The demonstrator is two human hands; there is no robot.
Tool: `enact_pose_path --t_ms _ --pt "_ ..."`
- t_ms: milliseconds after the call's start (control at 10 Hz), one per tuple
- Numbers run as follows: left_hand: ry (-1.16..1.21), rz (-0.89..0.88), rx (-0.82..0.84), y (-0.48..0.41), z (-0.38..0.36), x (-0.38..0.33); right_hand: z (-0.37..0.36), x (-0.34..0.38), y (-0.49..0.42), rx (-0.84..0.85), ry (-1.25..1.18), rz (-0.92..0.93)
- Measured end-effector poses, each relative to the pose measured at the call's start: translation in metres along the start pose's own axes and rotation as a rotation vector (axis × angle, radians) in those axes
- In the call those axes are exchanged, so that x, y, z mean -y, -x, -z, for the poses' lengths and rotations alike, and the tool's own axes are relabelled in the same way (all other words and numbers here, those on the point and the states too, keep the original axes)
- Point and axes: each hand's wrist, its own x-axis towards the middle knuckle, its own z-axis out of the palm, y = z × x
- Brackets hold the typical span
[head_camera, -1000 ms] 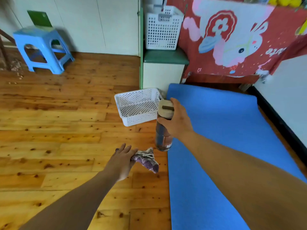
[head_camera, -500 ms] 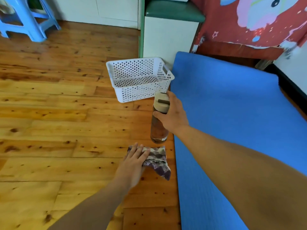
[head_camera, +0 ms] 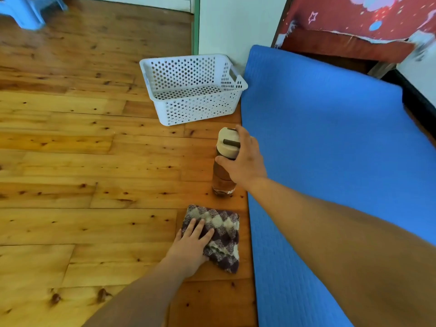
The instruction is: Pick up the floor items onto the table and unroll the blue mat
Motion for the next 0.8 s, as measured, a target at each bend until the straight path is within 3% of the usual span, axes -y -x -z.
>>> enact_pose_path --t_ms 500,700,800 --pt "0.038 0.011 0.064 0.005 0.007 0.000 0.008 -0.011 0.026 0.067 0.033 -0.041" --pt "0.071 0.045 0.003 0.016 0.038 0.002 0.030 0.002 0.030 0.161 0.146 -0.069" --pt "0.121 0.074 -0.020 0.035 0.078 -0.005 0.057 0.019 0.030 0.289 0.245 -0.156"
